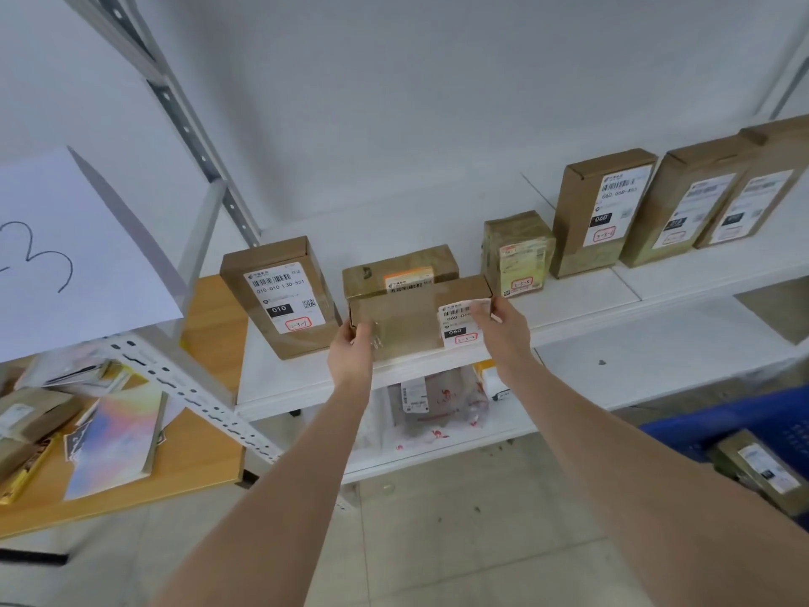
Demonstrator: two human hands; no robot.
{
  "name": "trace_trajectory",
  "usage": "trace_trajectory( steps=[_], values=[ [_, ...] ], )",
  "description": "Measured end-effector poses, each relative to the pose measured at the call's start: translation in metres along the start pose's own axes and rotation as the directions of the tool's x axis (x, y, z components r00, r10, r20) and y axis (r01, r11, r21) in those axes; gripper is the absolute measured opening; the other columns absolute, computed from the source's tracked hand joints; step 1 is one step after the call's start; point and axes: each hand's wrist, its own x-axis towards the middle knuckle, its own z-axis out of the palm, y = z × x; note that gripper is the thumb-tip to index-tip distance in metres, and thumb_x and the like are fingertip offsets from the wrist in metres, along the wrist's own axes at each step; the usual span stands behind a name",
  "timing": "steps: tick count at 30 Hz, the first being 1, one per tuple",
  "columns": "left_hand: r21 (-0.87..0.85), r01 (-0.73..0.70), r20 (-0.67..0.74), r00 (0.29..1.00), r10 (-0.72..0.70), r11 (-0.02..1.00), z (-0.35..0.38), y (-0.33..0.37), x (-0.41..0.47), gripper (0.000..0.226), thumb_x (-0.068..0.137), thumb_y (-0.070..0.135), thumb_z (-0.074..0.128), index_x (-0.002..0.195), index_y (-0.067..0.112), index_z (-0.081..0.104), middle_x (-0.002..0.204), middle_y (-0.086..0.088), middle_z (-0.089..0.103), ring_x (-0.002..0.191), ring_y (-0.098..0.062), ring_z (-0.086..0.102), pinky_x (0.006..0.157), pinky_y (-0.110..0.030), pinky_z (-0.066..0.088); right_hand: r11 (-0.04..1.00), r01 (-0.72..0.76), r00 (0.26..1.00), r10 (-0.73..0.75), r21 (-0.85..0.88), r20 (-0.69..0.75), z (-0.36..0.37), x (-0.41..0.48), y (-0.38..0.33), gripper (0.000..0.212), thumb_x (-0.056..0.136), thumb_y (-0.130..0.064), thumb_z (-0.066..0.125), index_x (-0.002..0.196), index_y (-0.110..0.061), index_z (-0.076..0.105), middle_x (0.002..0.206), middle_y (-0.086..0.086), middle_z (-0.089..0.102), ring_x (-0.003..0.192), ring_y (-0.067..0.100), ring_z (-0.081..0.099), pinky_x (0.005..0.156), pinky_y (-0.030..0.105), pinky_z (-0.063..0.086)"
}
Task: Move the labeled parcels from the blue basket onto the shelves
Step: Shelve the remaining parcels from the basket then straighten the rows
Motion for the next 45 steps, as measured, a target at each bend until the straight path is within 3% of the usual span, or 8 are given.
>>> trace_trajectory(
  steps=[3,6,13,22,29,35,40,45],
  values=[
    [0.044,0.008,-0.011,1.0,-0.007,0.999,-0.001,-0.005,0.002,0.019,0.092,0.021,0.046,0.101,0.011,0.059,0.083,0.002,0.056,0.082,-0.018,0.047,0.066,-0.025,0.036,0.998,-0.025,1.0,0.026,-0.059,0.007,0.005,0.003,0.004,0.026,0.092,-0.008,0.055,0.118,-0.012,0.059,0.112,0.002,0.066,0.103,0.02,0.061,0.091,0.035,0.051],
    [0.104,0.031,-0.023,0.999,-0.029,0.994,0.0,-0.005,0.004,0.032,0.092,0.02,0.048,0.122,0.01,0.052,0.102,-0.003,0.058,0.089,-0.019,0.05,0.077,-0.028,0.036,0.989,-0.042,0.999,0.041,-0.141,-0.012,0.008,0.005,0.007,0.033,0.091,-0.008,0.055,0.124,-0.011,0.055,0.118,0.003,0.063,0.108,0.021,0.059,0.087,0.03,0.048],
    [0.188,0.05,-0.011,0.999,-0.049,0.981,-0.003,-0.011,0.006,0.039,0.093,0.02,0.047,0.131,0.013,0.048,0.122,-0.006,0.059,0.093,-0.02,0.05,0.081,-0.029,0.038,0.951,-0.034,0.999,0.029,-0.306,-0.021,0.008,0.006,0.01,0.044,0.09,-0.006,0.054,0.133,-0.013,0.049,0.126,0.006,0.061,0.114,0.024,0.057,0.093,0.035,0.048],
    [0.254,0.031,0.033,0.999,-0.04,0.967,0.0,-0.011,0.009,0.042,0.094,0.019,0.047,0.135,0.014,0.043,0.119,-0.008,0.059,0.083,-0.02,0.049,0.074,-0.028,0.037,0.898,-0.036,0.999,0.047,-0.44,0.016,0.011,0.007,0.013,0.055,0.091,0.0,0.048,0.142,-0.016,0.036,0.138,0.008,0.053,0.125,0.029,0.05,0.101,0.039,0.043],
    [0.279,0.015,0.082,0.996,-0.04,0.96,0.005,-0.008,0.022,0.04,0.093,0.019,0.045,0.132,0.014,0.046,0.113,-0.009,0.061,0.085,-0.022,0.052,0.074,-0.029,0.038,0.91,-0.043,0.997,0.068,-0.413,0.046,0.017,0.016,0.009,0.058,0.091,-0.002,0.049,0.144,-0.017,0.031,0.137,0.01,0.053,0.121,0.03,0.052,0.091,0.035,0.047],
    [0.262,0.01,0.134,0.99,-0.047,0.965,0.015,-0.004,0.04,0.042,0.091,0.021,0.05,0.133,0.014,0.045,0.115,-0.004,0.059,0.102,-0.026,0.055,0.083,-0.031,0.042,0.926,-0.061,0.996,0.08,-0.373,0.036,0.02,0.03,0.009,0.056,0.089,-0.005,0.054,0.141,-0.016,0.036,0.134,0.008,0.056,0.124,0.03,0.05,0.098,0.038,0.044],
    [0.245,-0.009,0.15,0.988,-0.029,0.969,0.025,0.0,0.05,0.04,0.092,0.019,0.051,0.131,0.013,0.045,0.109,-0.003,0.057,0.099,-0.023,0.052,0.087,-0.031,0.041,0.918,-0.058,0.997,0.073,-0.392,0.023,0.021,0.046,0.008,0.052,0.091,-0.006,0.052,0.139,-0.017,0.037,0.135,0.007,0.055,0.122,0.029,0.051,0.088,0.032,0.044],
    [0.269,-0.028,0.14,0.99,-0.01,0.963,0.031,0.001,0.058,0.037,0.092,0.02,0.049,0.129,0.015,0.046,0.103,-0.001,0.056,0.098,-0.025,0.054,0.083,-0.031,0.042,0.907,-0.073,0.996,0.087,-0.415,0.014,0.025,0.058,0.011,0.059,0.091,0.001,0.044,0.145,-0.016,0.03,0.138,0.008,0.053,0.126,0.032,0.048,0.1,0.04,0.042]
  ],
)
